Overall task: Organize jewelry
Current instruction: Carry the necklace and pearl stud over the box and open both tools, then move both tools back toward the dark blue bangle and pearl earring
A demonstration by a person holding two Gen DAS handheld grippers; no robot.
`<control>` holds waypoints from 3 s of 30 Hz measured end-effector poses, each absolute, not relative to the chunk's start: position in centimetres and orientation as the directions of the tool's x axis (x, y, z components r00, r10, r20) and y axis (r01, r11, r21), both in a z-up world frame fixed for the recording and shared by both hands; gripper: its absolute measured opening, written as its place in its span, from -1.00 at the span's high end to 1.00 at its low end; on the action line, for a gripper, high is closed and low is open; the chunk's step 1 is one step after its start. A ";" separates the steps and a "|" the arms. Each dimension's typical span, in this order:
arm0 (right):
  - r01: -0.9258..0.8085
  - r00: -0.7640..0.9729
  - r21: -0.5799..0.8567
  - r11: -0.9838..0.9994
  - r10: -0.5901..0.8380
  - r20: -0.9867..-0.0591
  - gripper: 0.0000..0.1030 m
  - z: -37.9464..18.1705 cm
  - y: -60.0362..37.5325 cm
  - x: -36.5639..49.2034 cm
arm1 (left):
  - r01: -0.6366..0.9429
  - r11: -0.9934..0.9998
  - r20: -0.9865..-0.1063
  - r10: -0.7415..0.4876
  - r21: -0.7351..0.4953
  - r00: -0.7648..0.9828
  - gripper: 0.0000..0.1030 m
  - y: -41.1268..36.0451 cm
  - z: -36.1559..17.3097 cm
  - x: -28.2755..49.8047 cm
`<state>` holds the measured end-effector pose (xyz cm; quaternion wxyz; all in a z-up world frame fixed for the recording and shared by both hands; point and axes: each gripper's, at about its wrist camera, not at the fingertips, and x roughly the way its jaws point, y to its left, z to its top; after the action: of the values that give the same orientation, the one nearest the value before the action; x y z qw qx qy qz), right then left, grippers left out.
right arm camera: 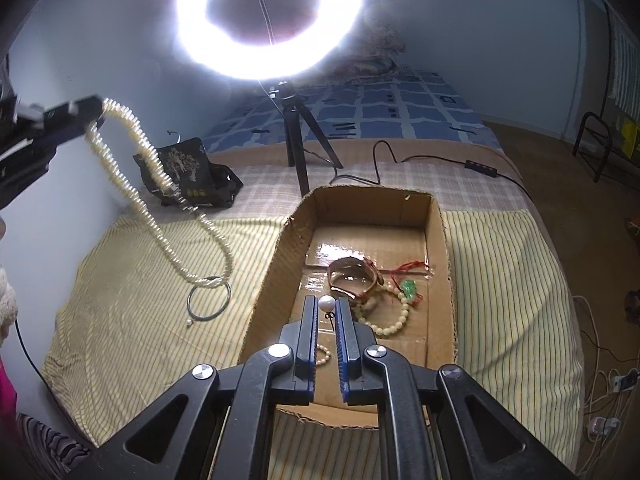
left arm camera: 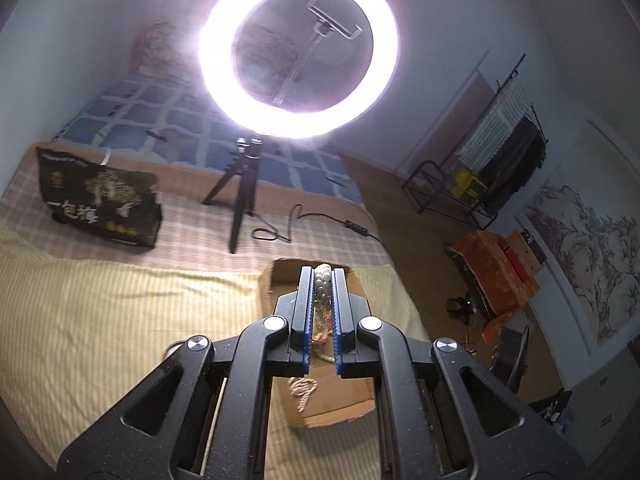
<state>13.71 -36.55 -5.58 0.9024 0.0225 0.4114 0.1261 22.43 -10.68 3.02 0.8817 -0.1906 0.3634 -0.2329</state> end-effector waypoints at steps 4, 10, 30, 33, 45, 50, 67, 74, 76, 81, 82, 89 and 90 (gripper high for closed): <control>-0.204 0.626 0.153 0.967 0.249 -0.739 0.88 -5.7 -37.3 13.7 | 0.287 0.811 -0.552 -0.564 -0.510 0.613 0.89 -12.8 2.7 23.4; -0.188 0.612 0.165 0.968 0.247 -0.751 0.88 -6.6 -38.7 13.6 | 0.304 0.807 -0.560 -0.576 -0.507 0.596 0.89 -15.7 2.0 24.6; -0.187 0.559 0.179 0.966 0.254 -0.789 0.27 -9.2 -39.8 13.7 | 0.312 0.874 -0.681 -0.486 -0.373 0.548 0.89 -21.4 -3.9 26.9; -0.191 0.558 0.164 0.968 0.245 -0.793 -0.58 -9.5 -39.5 13.4 | 0.322 0.886 -0.718 -0.459 -0.333 0.523 0.24 -22.3 -4.7 26.9; -0.200 0.570 0.088 0.976 0.189 -0.799 -0.94 -9.4 -38.5 12.7 | 0.294 0.913 -0.725 -0.405 -0.283 0.558 -0.42 -21.9 -5.0 26.4; -0.192 0.578 0.089 0.977 0.186 -0.794 -0.94 -9.0 -38.4 12.5 | 0.295 0.918 -0.727 -0.392 -0.266 0.563 -0.43 -21.6 -4.9 26.2; -0.165 0.630 0.115 0.980 0.195 -0.752 -0.99 -6.6 -38.0 11.3 | 0.233 0.945 -0.718 -0.325 -0.229 0.615 -0.43 -15.7 -3.1 24.7; -0.195 0.640 0.129 0.972 0.226 -0.734 -0.99 -6.0 -37.0 11.1 | 0.179 0.954 -0.719 -0.298 -0.240 0.627 -0.43 -11.2 -2.3 24.2; -0.196 0.640 0.140 0.970 0.235 -0.731 -0.99 -5.9 -36.8 11.1 | 0.163 0.958 -0.725 -0.286 -0.238 0.627 -0.43 -9.7 -2.5 24.0; -0.193 0.636 0.173 0.966 0.257 -0.727 -0.99 -5.8 -36.2 11.4 | 0.129 0.970 -0.749 -0.241 -0.206 0.618 -0.43 -6.7 -3.6 23.6; -0.192 0.635 0.180 0.965 0.262 -0.727 -0.99 -5.8 -36.1 11.6 | 0.124 0.971 -0.753 -0.236 -0.203 0.614 -0.43 -6.3 -3.9 23.6; -0.210 0.614 0.213 0.954 0.298 -0.731 -0.98 -6.0 -34.4 12.1 | 0.095 0.975 -0.793 -0.220 -0.202 0.568 -0.43 -4.2 -6.9 24.2; -0.216 0.610 0.214 0.953 0.303 -0.732 -0.97 -6.1 -34.1 12.1 | 0.095 0.975 -0.799 -0.221 -0.203 0.559 -0.43 -4.1 -7.4 24.4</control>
<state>12.14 -34.11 -6.06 0.8958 0.0522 0.4170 0.1447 24.43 -4.06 -7.35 0.8804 -0.0682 0.4607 -0.0896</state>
